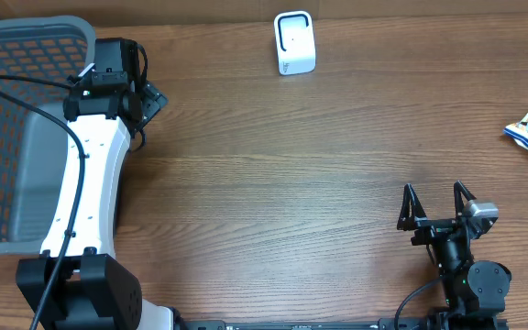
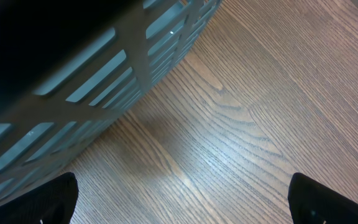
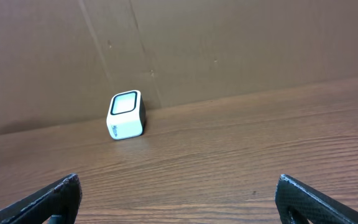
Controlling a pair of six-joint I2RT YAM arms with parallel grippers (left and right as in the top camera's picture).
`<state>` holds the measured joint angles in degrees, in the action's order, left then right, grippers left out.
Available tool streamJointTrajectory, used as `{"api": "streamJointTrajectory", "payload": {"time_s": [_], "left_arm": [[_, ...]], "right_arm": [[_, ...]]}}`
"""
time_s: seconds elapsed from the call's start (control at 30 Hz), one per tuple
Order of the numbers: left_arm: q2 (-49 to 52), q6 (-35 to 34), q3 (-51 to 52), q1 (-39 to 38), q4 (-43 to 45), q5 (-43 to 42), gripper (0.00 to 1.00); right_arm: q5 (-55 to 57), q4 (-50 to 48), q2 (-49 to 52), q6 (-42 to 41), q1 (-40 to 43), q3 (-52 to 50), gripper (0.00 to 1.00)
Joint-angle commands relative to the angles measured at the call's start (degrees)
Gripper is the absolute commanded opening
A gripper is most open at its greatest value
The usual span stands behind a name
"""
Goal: Scan the item barcode
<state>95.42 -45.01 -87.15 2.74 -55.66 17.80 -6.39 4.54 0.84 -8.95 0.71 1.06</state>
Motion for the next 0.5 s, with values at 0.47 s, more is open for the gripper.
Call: {"api": "streamJointTrajectory", "payload": {"time_s": [0.47], "left_arm": [[-2.9,2.6,-1.2,0.2,-4.6,1.9,1.0]], "right_arm": [[0.8,-0.2,-0.7,0.2,0.0,-0.6,1.0]]}}
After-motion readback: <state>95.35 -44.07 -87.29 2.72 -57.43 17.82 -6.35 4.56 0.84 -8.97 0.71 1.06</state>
